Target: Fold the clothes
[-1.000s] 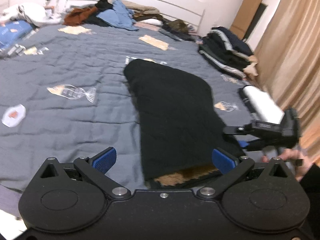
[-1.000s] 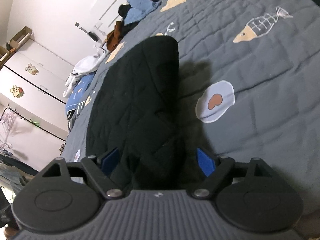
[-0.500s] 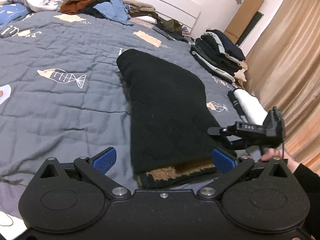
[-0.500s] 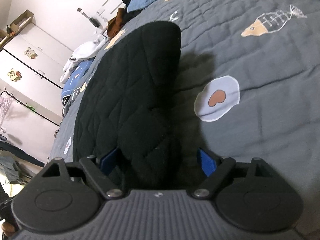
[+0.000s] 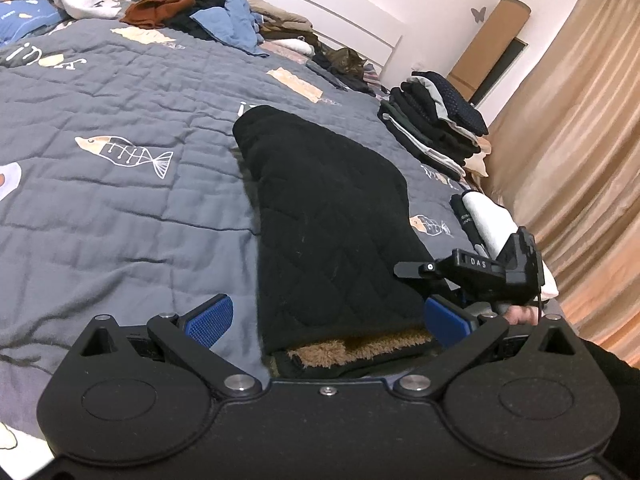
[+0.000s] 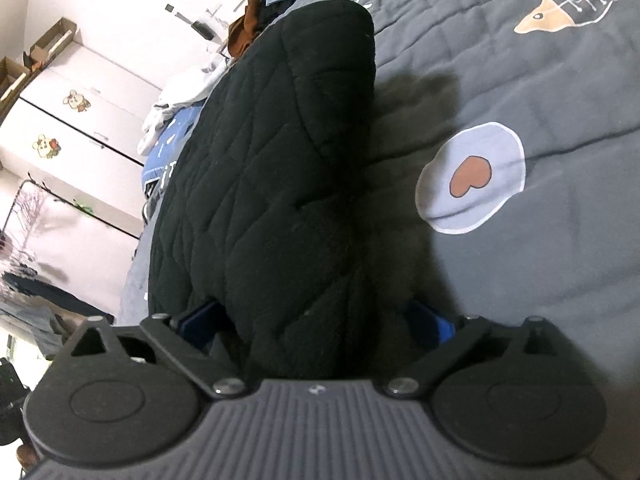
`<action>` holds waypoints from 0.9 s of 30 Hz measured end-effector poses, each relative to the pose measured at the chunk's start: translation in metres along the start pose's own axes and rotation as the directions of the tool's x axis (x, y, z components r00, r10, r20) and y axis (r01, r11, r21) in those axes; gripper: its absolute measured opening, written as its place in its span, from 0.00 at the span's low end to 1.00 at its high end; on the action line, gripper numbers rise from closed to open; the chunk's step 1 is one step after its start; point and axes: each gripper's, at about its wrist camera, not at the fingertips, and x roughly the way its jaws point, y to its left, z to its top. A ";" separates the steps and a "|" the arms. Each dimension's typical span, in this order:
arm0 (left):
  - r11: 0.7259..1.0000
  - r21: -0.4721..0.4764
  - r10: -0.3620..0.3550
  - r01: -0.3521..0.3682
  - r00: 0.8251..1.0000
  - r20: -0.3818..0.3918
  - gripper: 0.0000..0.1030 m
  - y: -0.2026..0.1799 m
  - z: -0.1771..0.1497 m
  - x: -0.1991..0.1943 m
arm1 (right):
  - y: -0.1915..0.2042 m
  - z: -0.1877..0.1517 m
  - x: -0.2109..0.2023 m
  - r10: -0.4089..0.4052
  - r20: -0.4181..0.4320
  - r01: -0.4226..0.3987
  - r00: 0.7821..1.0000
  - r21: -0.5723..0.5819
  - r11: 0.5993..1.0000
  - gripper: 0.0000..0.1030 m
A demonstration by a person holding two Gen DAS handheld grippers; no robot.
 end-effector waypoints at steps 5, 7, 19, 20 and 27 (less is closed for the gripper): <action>1.000 -0.020 -0.008 0.008 1.000 0.004 1.00 0.003 0.000 0.000 | 0.007 0.000 0.001 0.071 0.008 -0.071 0.997 0.023 0.997 0.98; 1.000 -0.027 -0.008 0.008 1.000 0.004 1.00 0.004 0.001 0.000 | 0.014 -0.001 -0.001 0.154 0.002 -0.154 0.988 0.032 0.988 0.99; 1.000 -0.030 0.001 -0.001 1.000 0.000 1.00 0.004 0.001 0.001 | 0.004 0.000 0.001 0.133 -0.022 -0.131 0.991 0.092 0.987 0.98; 1.000 -0.029 0.002 -0.002 1.000 0.000 1.00 0.003 0.001 0.001 | 0.003 -0.001 0.003 0.127 -0.027 -0.124 0.992 0.089 0.988 0.98; 1.000 -0.013 0.017 -0.017 1.000 -0.003 1.00 0.000 0.000 0.003 | 0.000 -0.007 0.006 0.093 -0.030 -0.090 0.995 0.066 0.994 0.98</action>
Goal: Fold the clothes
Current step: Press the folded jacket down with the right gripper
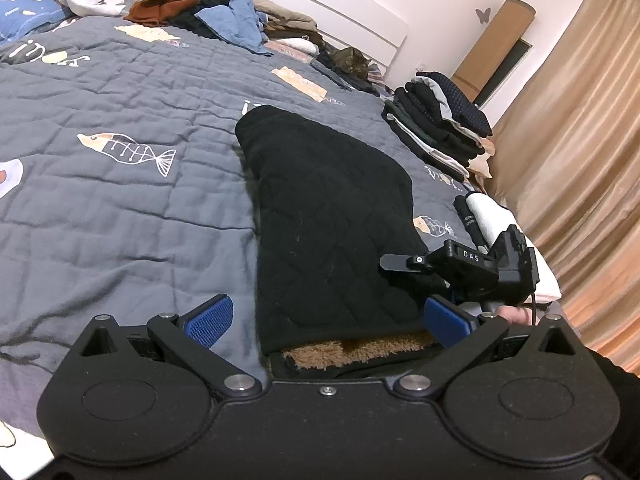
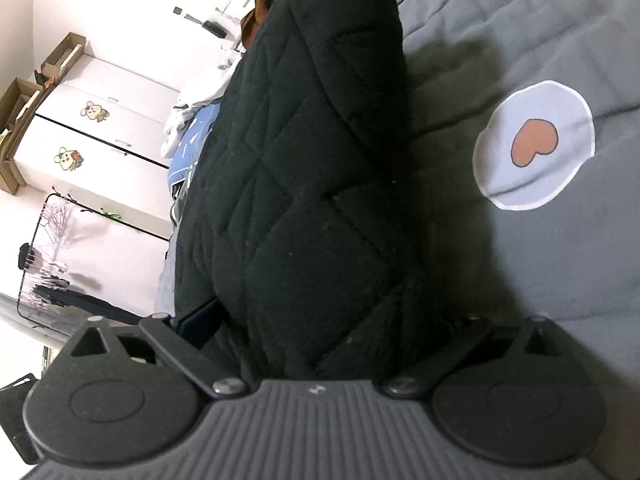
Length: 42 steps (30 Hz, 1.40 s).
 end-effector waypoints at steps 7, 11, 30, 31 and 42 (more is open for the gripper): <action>1.000 0.007 0.013 -0.013 1.000 -0.002 1.00 -0.002 0.000 0.002 | 0.005 -0.004 -0.004 -0.036 0.010 0.036 0.999 -0.018 0.999 0.62; 1.000 0.020 0.024 -0.024 1.000 -0.001 1.00 -0.004 -0.001 0.003 | 0.010 -0.005 -0.003 -0.041 0.017 0.041 0.999 -0.032 0.999 0.52; 0.995 0.095 0.033 -0.033 0.999 0.006 1.00 -0.013 -0.006 0.003 | 0.011 -0.001 0.016 -0.017 -0.032 0.017 0.999 -0.011 1.000 0.71; 0.995 0.098 0.032 -0.033 0.999 0.006 1.00 -0.013 -0.006 0.003 | 0.013 -0.001 0.016 -0.022 -0.034 0.022 0.999 -0.022 1.000 0.71; 0.993 0.114 0.043 -0.043 0.999 0.004 1.00 -0.017 -0.007 0.005 | 0.020 -0.006 0.011 -0.085 0.004 0.085 0.996 -0.049 0.995 0.53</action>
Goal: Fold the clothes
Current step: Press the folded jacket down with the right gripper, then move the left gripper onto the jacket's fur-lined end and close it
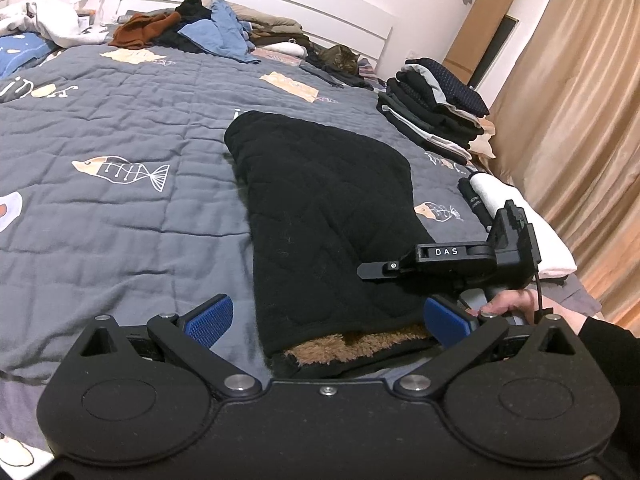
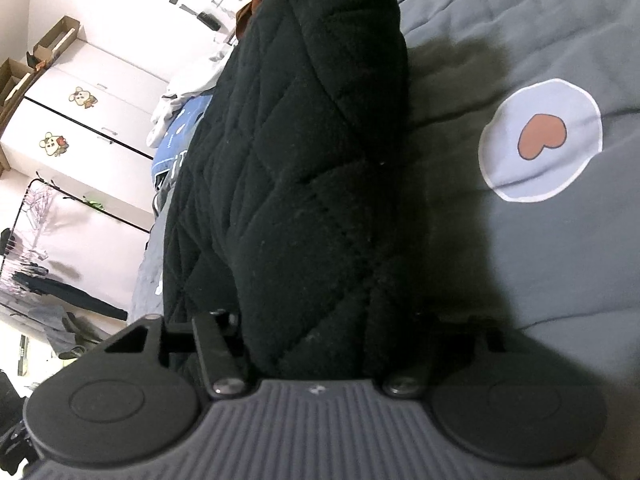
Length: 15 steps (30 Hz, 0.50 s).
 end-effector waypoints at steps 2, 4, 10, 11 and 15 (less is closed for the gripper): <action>1.000 0.005 0.003 -0.003 1.000 -0.002 1.00 0.000 0.000 0.001 | 0.002 -0.001 -0.001 -0.006 0.003 0.006 1.000 -0.002 1.000 0.53; 1.000 0.009 0.005 -0.005 1.000 -0.005 1.00 -0.001 0.000 0.002 | 0.001 0.000 0.000 -0.004 0.000 0.004 1.000 0.004 1.000 0.53; 1.000 0.016 0.019 -0.019 1.000 -0.012 1.00 -0.001 0.000 0.004 | -0.001 -0.001 0.003 0.003 -0.002 -0.003 1.000 0.011 1.000 0.54; 1.000 0.018 0.025 -0.025 1.000 -0.011 1.00 -0.001 0.000 0.004 | -0.002 -0.001 0.003 0.005 -0.002 -0.005 1.000 0.013 1.000 0.54; 0.999 -0.011 0.040 -0.041 0.999 -0.013 1.00 0.004 0.003 0.008 | -0.003 -0.001 0.003 0.006 -0.002 -0.006 1.000 0.016 1.000 0.55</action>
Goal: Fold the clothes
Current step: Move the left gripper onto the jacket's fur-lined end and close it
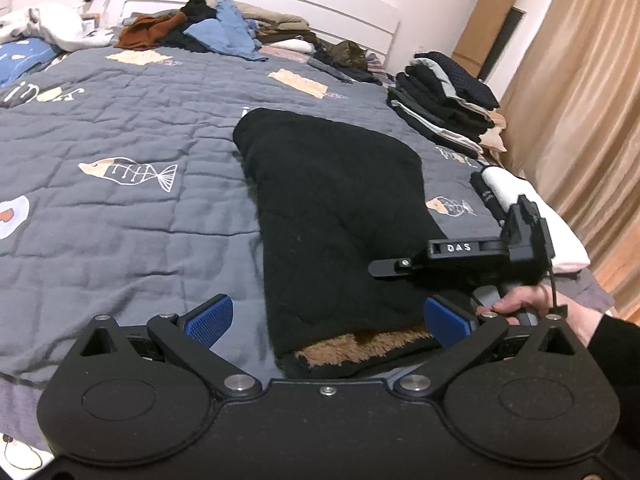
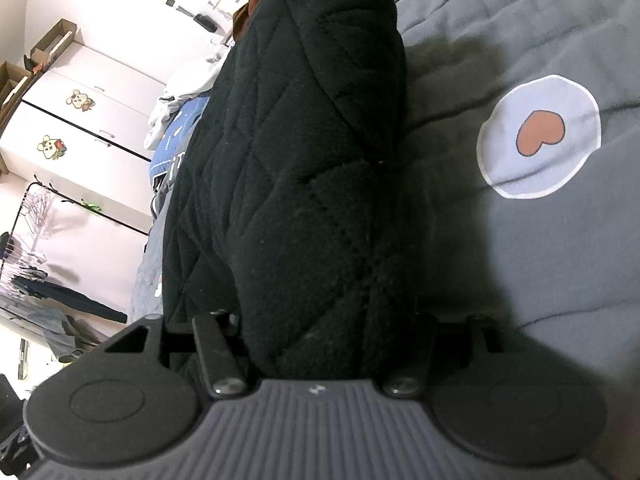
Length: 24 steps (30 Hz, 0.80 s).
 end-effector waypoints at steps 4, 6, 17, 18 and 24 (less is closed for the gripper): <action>0.999 -0.019 0.027 -0.027 0.999 -0.019 1.00 0.009 0.009 0.014 | 0.000 0.000 0.000 0.000 -0.001 0.000 1.000 0.002 1.000 0.56; 0.999 -0.006 0.041 -0.041 0.999 -0.022 1.00 0.013 0.016 0.023 | 0.000 0.000 0.000 -0.001 -0.002 0.001 1.000 0.000 1.000 0.56; 0.984 -0.161 -0.087 0.078 0.995 -0.050 1.00 0.057 0.054 0.075 | -0.001 0.000 -0.001 0.001 -0.009 -0.001 1.000 0.007 1.000 0.56; 0.978 -0.185 -0.102 0.092 0.994 -0.045 1.00 0.062 0.058 0.080 | -0.001 0.000 0.000 0.001 -0.009 -0.001 1.000 0.008 1.000 0.56; 0.935 -0.318 -0.175 0.158 0.984 -0.027 1.00 0.090 0.077 0.113 | 0.000 0.001 0.001 0.000 -0.015 0.000 1.000 0.003 1.000 0.57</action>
